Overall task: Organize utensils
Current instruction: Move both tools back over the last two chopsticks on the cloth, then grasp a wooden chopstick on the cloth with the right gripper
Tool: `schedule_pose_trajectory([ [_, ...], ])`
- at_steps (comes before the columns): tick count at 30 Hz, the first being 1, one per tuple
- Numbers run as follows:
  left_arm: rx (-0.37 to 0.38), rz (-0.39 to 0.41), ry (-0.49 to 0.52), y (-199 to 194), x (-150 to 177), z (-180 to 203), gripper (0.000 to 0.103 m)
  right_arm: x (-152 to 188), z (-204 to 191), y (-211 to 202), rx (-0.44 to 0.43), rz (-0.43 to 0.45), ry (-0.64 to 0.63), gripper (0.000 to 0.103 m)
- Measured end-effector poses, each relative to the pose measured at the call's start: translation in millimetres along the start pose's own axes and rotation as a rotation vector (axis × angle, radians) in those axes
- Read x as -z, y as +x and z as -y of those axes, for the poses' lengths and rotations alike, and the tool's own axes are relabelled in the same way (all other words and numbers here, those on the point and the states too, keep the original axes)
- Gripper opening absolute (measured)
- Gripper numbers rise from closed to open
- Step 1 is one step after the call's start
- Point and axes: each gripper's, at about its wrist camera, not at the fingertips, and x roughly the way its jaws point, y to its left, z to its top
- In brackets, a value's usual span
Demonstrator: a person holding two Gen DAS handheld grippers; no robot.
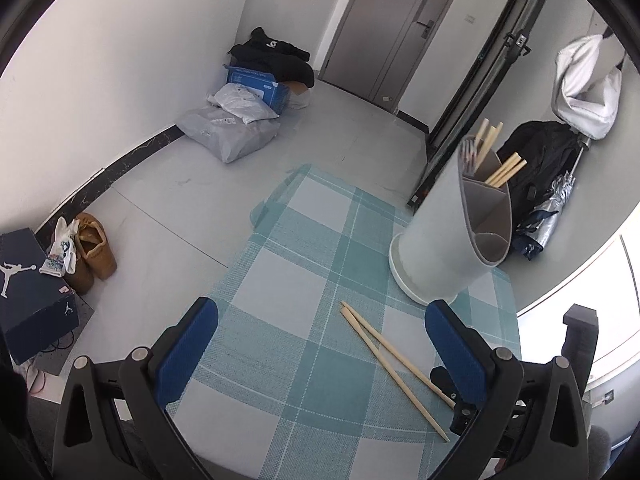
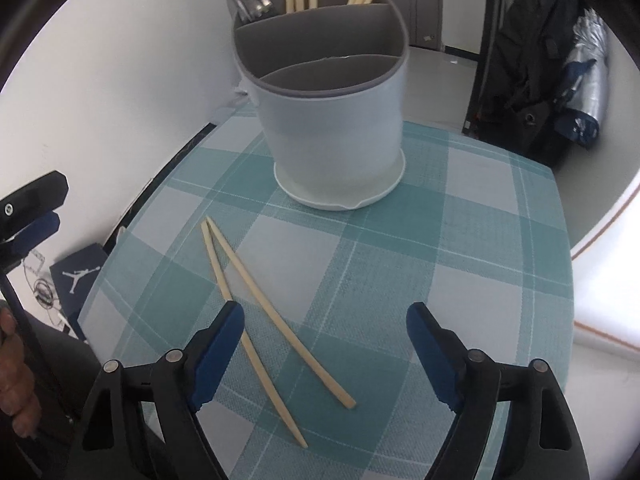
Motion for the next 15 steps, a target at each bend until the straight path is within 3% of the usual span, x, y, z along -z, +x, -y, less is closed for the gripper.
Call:
schedule_pose_trajectory([
  [5,-0.010,-0.026,-0.091,7,-9,-22,0.102,-12,-21,25,0.015,-0.057,-0.103,0.053],
  [10,-0.007,-0.043,-0.160,10,-12,-35,0.102,-17,-40,37,0.038,-0.068,-0.212,0.046],
  [13,-0.006,-0.052,-0.180,11,-14,-39,0.102,-20,-52,41,0.036,-0.070,-0.285,0.033],
  [15,-0.002,-0.054,-0.193,11,-14,-41,0.102,-22,-58,42,0.036,-0.073,-0.318,0.030],
])
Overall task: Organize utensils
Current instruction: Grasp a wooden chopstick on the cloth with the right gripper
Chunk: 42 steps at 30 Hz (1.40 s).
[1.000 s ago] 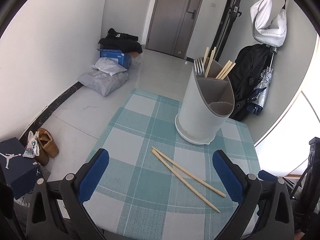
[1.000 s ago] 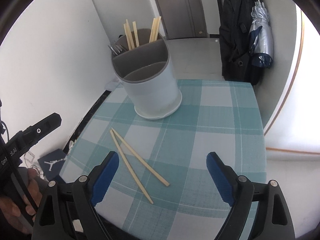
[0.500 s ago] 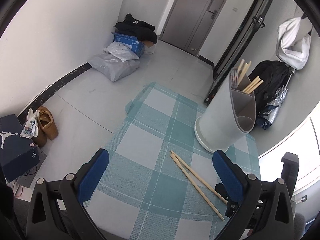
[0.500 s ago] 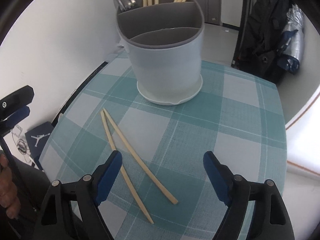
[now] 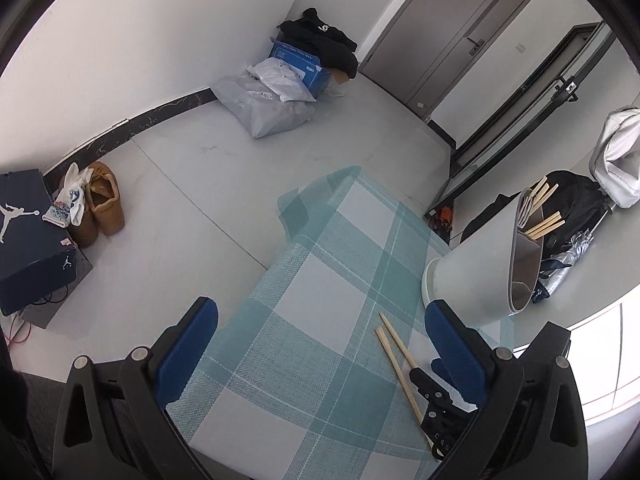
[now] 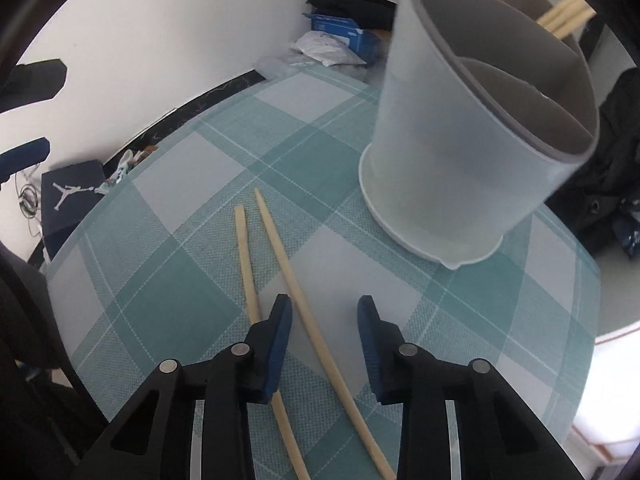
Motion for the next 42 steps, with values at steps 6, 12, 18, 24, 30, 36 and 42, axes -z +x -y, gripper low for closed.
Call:
schedule_pose_trajectory([
  [6,0.001,-0.003,-0.026,-2,-4,-5,0.102,0,4,-1,-0.109,-0.059,0.007,0.007],
  [12,0.027,-0.032,-0.057,1,-6,-7,0.102,28,25,-16,-0.136,-0.133,0.084,0.004],
  [18,0.029,-0.033,-0.061,-1,-6,-5,0.102,51,29,-29,-0.162,-0.186,0.098,0.006],
  [24,-0.013,-0.031,-0.073,2,-5,-13,0.102,31,27,-19,-0.143,-0.155,0.059,0.010],
  [30,-0.065,-0.047,-0.082,10,-3,-18,0.102,5,24,-5,-0.126,-0.117,0.027,0.013],
  [36,-0.106,-0.109,-0.046,29,5,-12,0.102,-5,27,-1,-0.140,-0.098,0.072,0.004],
  [42,-0.118,-0.120,0.049,36,14,16,0.102,4,67,-27,-0.205,0.073,0.281,0.004],
])
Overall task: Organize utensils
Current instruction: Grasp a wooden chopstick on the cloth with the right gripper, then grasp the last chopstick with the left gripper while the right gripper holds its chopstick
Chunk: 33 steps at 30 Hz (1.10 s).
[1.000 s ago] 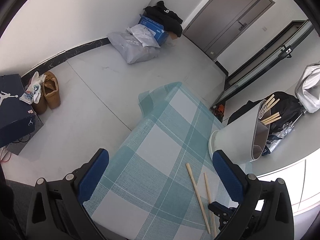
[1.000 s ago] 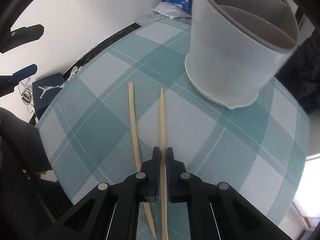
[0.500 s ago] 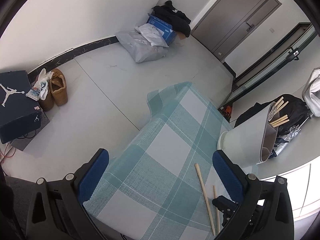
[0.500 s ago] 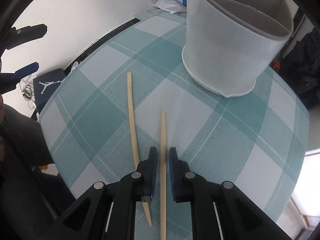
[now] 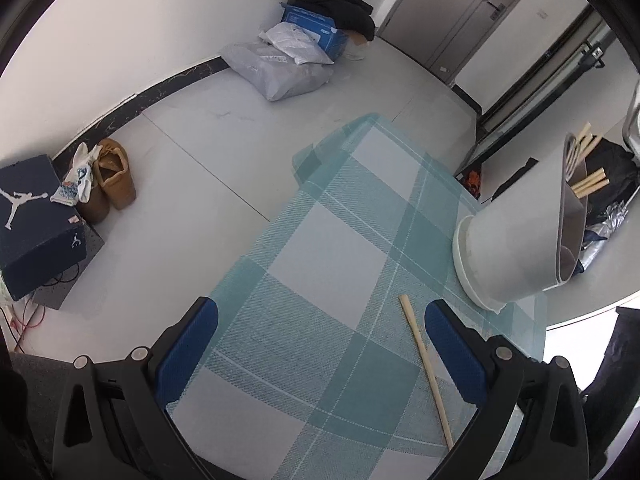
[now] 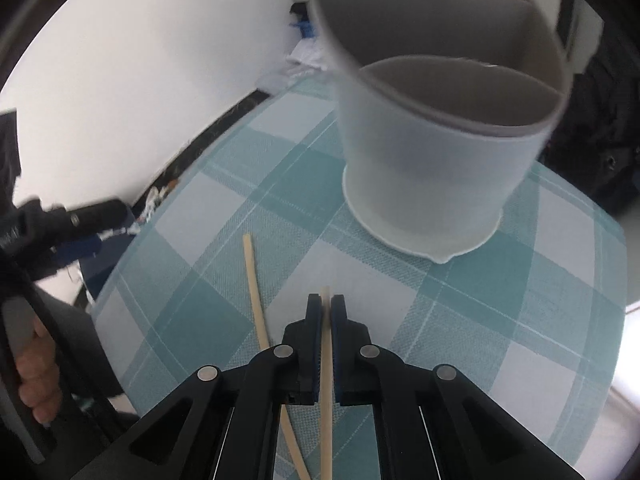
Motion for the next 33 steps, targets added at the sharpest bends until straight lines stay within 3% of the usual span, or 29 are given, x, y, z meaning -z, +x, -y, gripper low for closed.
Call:
schedule_pose_trajectory([
  [3,-0.025,-0.001,0.042,3,3,16,0.102,-3,22,-20,-0.035,0.087,0.092,0.003],
  [8,-0.053,-0.073,0.104,24,9,35,0.101,-5,62,-43,-0.120,0.182,0.240,0.003],
  [14,-0.129,-0.131,0.176,43,16,51,0.094,-4,67,-68,-0.128,0.256,0.257,0.003],
  [20,-0.210,-0.114,0.220,49,13,58,0.084,-1,78,-81,-0.124,0.292,0.266,0.003],
  [25,-0.281,-0.106,0.239,53,12,69,0.060,1,72,-90,-0.128,0.313,0.253,0.003],
  [30,-0.278,-0.134,0.230,59,9,86,0.014,1,72,-94,-0.135,0.333,0.268,0.003],
  [33,-0.265,-0.153,0.195,64,6,90,0.005,0,75,-96,-0.132,0.344,0.271,0.003],
])
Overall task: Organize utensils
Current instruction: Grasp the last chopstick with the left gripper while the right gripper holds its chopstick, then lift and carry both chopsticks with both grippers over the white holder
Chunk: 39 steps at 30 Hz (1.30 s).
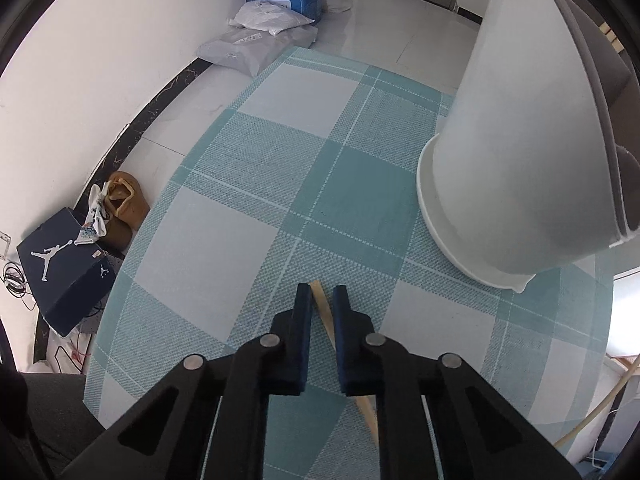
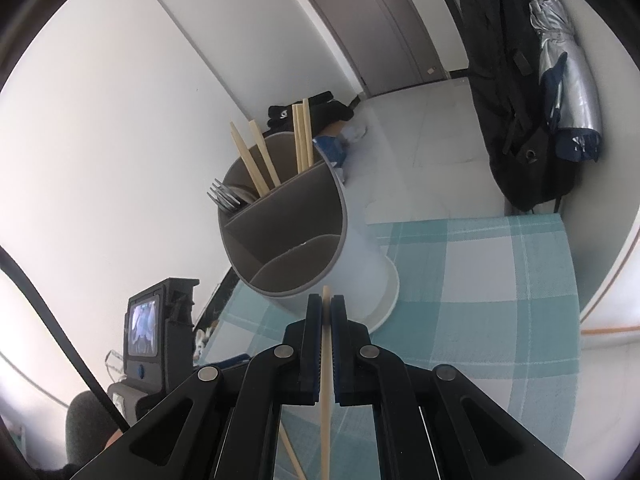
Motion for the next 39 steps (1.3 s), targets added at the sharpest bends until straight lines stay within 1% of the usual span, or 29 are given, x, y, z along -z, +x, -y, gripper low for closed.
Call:
schedule_pose_trajectory([
  [3,0.056,-0.009,-0.057,1,-3,-4,0.003,-1,1,-2,0.004,0.008,-0.002,0.003],
  [5,0.086,0.021,-0.088,-4,-4,-6,0.003,-2,2,-3,0.006,0.012,0.000,0.003],
  [8,0.132,0.109,-0.112,-21,-4,-11,0.003,-2,3,-4,0.007,0.017,0.003,0.003],
  [13,0.228,0.302,-0.125,-62,5,-19,0.003,1,-1,-9,0.011,0.036,-0.006,0.003],
  [19,0.311,0.468,-0.086,-103,14,-16,0.003,10,-11,-17,0.021,0.060,-0.035,0.003],
  [22,0.328,0.532,-0.050,-120,22,-15,0.003,15,-17,-22,0.036,0.081,-0.057,0.003],
  [27,0.358,0.596,-0.017,-137,30,-22,0.003,22,-23,-31,0.053,0.103,-0.064,0.003],
  [33,0.388,0.637,-0.020,-155,36,-29,0.003,28,-30,-41,0.075,0.124,-0.073,0.003],
  [39,0.426,0.642,-0.045,-163,39,-41,0.003,37,-34,-50,0.097,0.140,-0.073,0.003],
])
